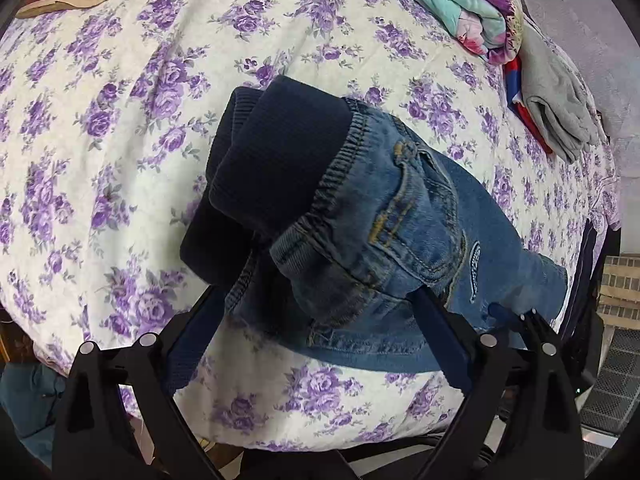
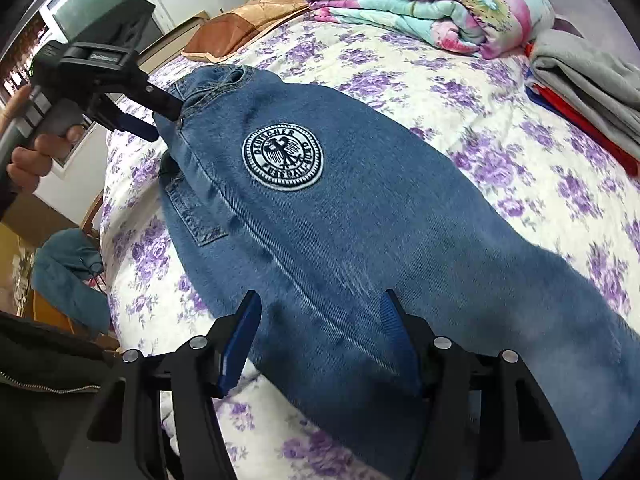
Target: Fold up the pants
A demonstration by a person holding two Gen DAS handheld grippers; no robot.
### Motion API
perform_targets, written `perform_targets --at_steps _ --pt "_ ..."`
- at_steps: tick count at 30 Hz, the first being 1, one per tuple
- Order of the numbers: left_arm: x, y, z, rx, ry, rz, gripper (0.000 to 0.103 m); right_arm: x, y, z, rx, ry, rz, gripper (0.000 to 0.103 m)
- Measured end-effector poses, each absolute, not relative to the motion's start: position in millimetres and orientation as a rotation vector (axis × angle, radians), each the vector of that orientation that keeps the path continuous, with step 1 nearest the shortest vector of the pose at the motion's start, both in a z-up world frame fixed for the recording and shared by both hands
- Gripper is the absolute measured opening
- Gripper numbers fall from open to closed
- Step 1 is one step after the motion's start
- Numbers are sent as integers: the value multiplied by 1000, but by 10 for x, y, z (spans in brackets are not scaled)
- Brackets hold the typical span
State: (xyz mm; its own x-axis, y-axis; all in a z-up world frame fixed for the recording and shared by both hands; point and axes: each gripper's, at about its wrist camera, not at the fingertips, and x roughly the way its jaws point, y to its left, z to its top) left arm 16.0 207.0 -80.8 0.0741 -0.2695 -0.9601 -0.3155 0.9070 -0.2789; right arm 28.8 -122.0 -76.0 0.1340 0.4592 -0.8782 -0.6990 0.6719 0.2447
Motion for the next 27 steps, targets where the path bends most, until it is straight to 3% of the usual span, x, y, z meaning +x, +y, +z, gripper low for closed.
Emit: perform_targets --at_steps 3,5,7,14,15,16,19,24,27 --pt "99 2135 -760 -520 1510 56 93 316 -1138 -811 -283 1164 869 54" --pt "76 2192 -744 -578 1510 65 95 317 -1126 -842 -319 1161 855 27" --pt "96 2254 -762 -641 1501 86 97 364 -1170 -858 -277 1178 860 17" --pt "331 2176 -945 -777 1522 104 97 355 -1215 -874 -260 1201 884 16" --pt "361 2163 -936 -766 1509 114 87 351 -1218 -871 -259 1201 884 16" --pt "393 2134 -909 -750 1496 100 54 351 -1220 -868 -258 1202 884 15" --pt "440 2058 -830 -670 1493 105 31 357 -1243 -835 -237 1197 887 9" --pt "297 2030 -561 -627 1492 100 30 307 -1316 -593 -195 1197 951 6" --pt "85 2092 -525 -635 1502 83 36 214 -1387 -435 -171 1197 1014 6"
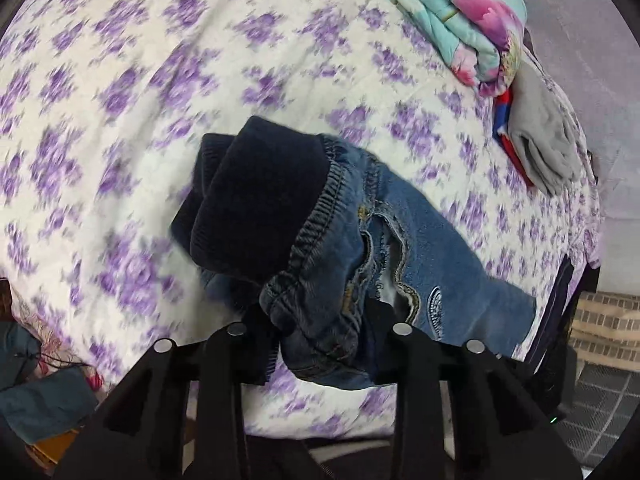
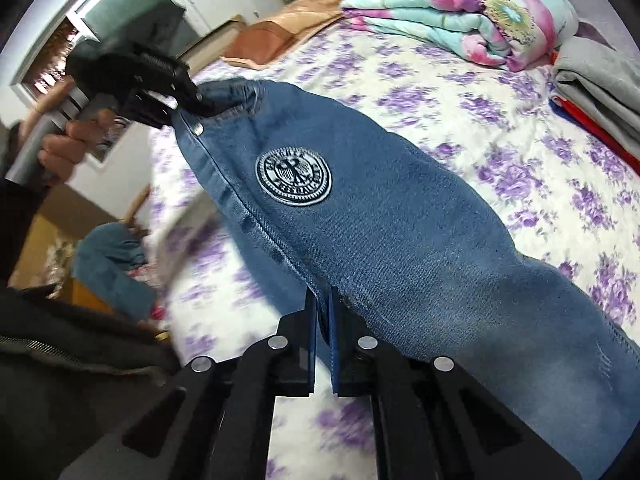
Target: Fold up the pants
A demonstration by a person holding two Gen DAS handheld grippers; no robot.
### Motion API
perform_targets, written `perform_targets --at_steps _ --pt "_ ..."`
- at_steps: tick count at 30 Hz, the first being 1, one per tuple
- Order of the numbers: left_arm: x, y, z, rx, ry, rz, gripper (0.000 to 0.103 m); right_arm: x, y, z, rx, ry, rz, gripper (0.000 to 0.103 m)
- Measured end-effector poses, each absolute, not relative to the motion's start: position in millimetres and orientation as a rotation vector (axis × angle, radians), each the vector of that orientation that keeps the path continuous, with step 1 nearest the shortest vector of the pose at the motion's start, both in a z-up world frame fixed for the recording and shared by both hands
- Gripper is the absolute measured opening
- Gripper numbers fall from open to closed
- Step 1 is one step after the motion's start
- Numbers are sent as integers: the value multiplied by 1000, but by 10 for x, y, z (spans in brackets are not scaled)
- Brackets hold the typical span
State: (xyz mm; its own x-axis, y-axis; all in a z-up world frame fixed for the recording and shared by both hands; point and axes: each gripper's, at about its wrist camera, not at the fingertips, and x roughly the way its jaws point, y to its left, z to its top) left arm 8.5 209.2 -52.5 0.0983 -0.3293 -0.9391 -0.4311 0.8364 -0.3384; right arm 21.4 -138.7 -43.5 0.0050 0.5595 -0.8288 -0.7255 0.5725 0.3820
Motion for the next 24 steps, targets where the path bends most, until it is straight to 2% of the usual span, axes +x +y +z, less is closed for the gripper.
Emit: perform_targets --at_steps 3,4,6,7,9,10,11,14,16,18,24 --pt "-78 2133 -832 -562 1556 135 57 154 -1340 -671 -196 1272 1013 7" --pt "-116 2171 -1054 -556 1591 173 66 151 -1307 -829 -201 1312 996 11" --pt "-169 2251 -1332 -607 1609 207 78 148 -1269 -1045 -196 1370 963 12" --pt "-187 2292 -1361 -654 1592 207 79 150 -1247 -1072 -202 1369 953 14" --pt "-179 2293 -1260 -643 1576 196 79 165 -1246 -1004 -181 1375 976 27" --pt "-162 2284 -1141 -590 1565 187 78 173 -1271 -938 -161 1378 999 41" --pt "-156 2289 -1025 -549 1550 183 77 180 -1308 -871 -156 1368 1007 43" --pt "-166 2343 -611 -540 1445 137 78 256 -1540 -671 -104 1315 989 43" --pt "-166 2392 -402 -549 1381 133 86 391 -1774 -584 -33 1282 914 44" --pt "-129 2374 -294 -549 1338 132 87 500 -2049 -551 19 1248 815 44" --pt "100 1913 -548 -473 1383 7 89 719 -2755 -611 215 1208 564 45"
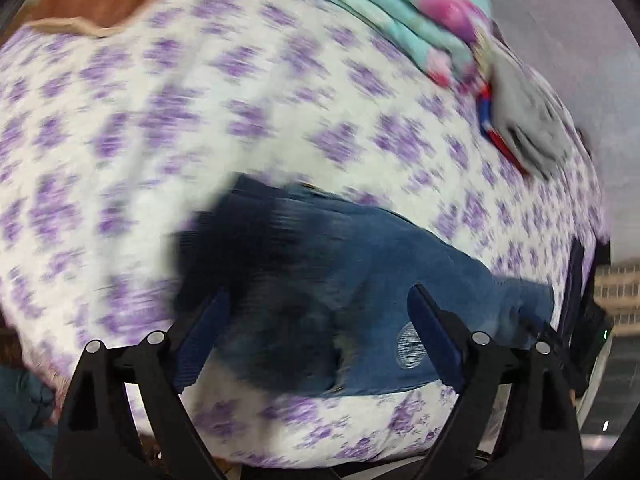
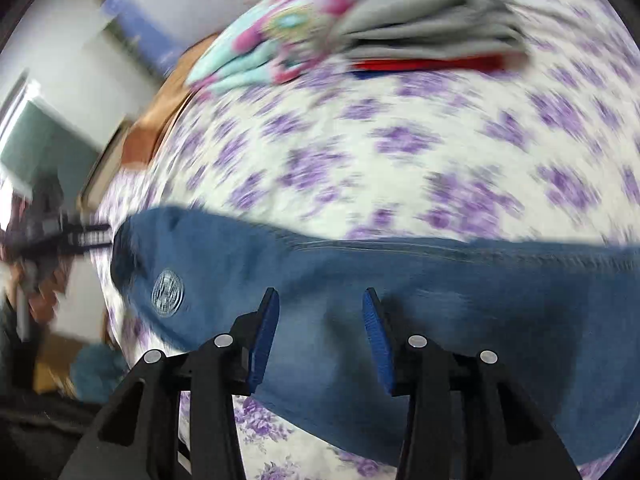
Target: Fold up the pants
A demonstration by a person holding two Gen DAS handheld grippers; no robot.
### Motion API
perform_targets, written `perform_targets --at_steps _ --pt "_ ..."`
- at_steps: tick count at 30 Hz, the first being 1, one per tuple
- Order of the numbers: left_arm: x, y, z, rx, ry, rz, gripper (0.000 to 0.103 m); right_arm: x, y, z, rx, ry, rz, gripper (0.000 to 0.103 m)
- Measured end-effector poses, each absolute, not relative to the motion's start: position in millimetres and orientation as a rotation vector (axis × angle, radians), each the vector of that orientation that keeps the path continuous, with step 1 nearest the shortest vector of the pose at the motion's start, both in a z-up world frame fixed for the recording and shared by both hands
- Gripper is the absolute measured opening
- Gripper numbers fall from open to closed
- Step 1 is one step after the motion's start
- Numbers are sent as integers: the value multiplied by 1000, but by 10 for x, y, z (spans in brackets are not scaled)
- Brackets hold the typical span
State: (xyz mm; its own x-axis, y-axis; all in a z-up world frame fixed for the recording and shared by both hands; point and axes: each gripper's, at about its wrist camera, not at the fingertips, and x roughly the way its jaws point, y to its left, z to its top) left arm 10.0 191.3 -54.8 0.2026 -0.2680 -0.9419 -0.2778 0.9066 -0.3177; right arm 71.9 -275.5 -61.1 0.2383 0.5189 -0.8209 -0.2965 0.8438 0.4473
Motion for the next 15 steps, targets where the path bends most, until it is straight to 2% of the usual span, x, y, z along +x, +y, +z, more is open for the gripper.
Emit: perform_targets --at_steps 2,5,8,11,15 --pt "174 1737 -742 -358 1390 30 93 712 -3010 -677 238 1213 471 51" --pt "279 1707 -996 -237 1427 62 93 654 -3444 -795 242 1236 254 53" --pt "395 1636 -1009 -158 1430 89 93 536 -3904 -711 323 1202 165 53" --pt "459 1626 -994 -170 1446 115 94 368 -4374 -494 354 1117 55 58" --pt "421 1617 -915 -180 1446 133 94 266 -4801 -562 402 1137 -35 58"
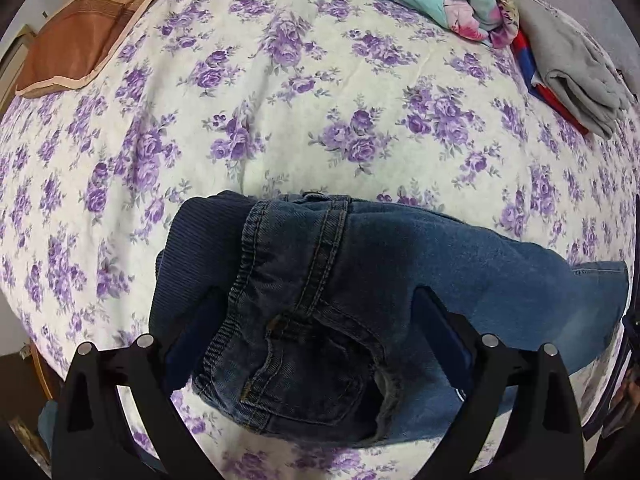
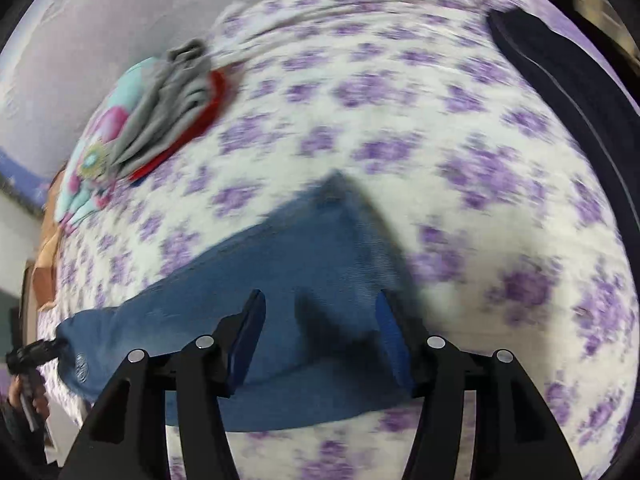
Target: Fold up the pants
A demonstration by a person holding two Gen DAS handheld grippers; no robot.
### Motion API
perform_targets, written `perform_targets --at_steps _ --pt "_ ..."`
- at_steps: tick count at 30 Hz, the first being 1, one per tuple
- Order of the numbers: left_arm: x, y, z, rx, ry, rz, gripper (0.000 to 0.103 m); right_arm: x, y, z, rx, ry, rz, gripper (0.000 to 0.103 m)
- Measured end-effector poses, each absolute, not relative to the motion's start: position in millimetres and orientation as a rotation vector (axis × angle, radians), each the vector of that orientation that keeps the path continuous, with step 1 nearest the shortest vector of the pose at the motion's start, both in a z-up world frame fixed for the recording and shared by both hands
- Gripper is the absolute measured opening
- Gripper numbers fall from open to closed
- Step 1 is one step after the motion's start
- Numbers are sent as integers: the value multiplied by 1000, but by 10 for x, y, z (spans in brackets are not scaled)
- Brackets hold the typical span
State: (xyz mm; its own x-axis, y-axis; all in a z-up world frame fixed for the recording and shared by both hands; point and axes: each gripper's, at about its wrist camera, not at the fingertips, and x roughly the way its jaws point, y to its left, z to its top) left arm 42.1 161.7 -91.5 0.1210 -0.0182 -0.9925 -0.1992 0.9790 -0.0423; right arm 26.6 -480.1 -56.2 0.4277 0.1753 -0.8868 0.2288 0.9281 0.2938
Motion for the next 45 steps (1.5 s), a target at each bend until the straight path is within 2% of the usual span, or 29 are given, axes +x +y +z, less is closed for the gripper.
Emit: perform_targets --at_steps 6,9,11,19,21,22,23,25,26,33,34,36,37,38,40,42,44,45 --pt "316 1574 -716 -157 1417 151 94 323 -4805 -817 415 1181 -39 59" --pt "304 1498 -648 -169 1404 142 94 377 -4812 -755 426 1160 -67 58" --pt "258 1499 -655 -169 1408 145 94 357 -4876 -711 473 1164 -87 63" --pt "216 1325 -823 -119 1431 128 97 200 -4966 -951 662 1205 -93 64" --pt "204 1309 -873 -109 1446 122 98 273 -5009 -971 714 1150 -97 62" --pt "202 1295 -904 -95 1450 122 98 305 -5044 -980 748 1126 -105 56" --pt "199 1287 -928 -84 1451 119 98 322 -5074 -992 779 1115 -113 42" --pt "192 1283 -977 -71 1447 111 98 361 -5105 -1019 825 1105 -124 32" --pt "205 1270 -1009 -68 1447 110 98 373 -5070 -993 814 1106 -119 16" --pt "297 1312 -1088 -47 1476 61 98 23 -4956 -242 758 979 -19 16" --pt "306 1328 -1089 -50 1479 52 98 -64 -4996 -254 760 997 -32 16" --pt "332 1358 -1098 -52 1484 37 98 -168 -5078 -447 771 1040 -64 23" --pt "335 1351 -1118 -38 1485 38 98 -200 -5115 -663 752 1075 -103 33" --pt "333 1324 -1132 -19 1485 42 98 -209 -5133 -837 739 1107 -136 38" --pt "349 1253 -1156 21 1486 55 98 -261 -5205 -1073 801 1106 -142 37" --pt "336 1229 -1119 44 1484 55 98 -301 -5214 -962 812 1083 -139 42" --pt "306 1191 -1023 54 1469 44 98 -343 -5200 -818 746 1083 -139 67" --pt "281 1150 -949 58 1451 29 98 -381 -5210 -748 702 1082 -164 71"
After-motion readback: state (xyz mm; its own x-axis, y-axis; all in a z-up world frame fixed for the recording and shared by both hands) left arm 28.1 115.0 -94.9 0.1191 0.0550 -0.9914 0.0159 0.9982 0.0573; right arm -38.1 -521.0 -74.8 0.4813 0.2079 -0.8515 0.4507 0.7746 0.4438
